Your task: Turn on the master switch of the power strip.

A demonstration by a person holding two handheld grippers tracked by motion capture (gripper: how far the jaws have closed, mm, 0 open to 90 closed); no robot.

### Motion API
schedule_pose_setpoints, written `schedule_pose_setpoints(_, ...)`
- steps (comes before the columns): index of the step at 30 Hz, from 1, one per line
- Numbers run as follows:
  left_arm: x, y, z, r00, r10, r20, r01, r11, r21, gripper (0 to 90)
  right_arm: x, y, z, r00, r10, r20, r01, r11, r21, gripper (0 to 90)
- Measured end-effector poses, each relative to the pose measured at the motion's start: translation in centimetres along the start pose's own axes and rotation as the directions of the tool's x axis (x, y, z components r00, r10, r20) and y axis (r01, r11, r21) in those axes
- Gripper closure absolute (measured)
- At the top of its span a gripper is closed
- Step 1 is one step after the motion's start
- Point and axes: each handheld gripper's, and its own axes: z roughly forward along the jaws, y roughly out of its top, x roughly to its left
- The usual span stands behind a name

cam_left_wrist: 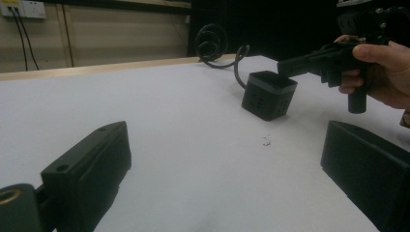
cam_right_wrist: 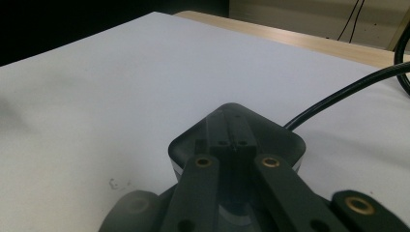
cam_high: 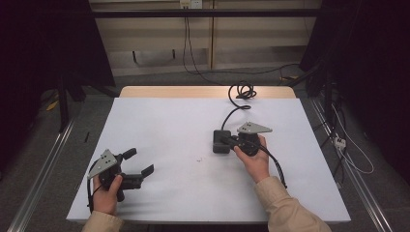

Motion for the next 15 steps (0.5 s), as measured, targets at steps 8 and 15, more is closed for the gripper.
schedule_pose_setpoints(8,-0.01,0.0,0.0,1.0,0.0,-0.001,0.0,1.0,0.0,3.3,0.07,-0.01,0.05,1.0,-0.009,0.0,0.009,1.0,0.003,90.0)
schedule_pose_setpoints(15,-0.02,0.0,0.01,1.0,0.0,0.0,0.0,1.0,0.0,3.4,0.05,-0.06,0.07,0.9999,-0.016,-0.001,0.016,1.0,0.004,90.0)
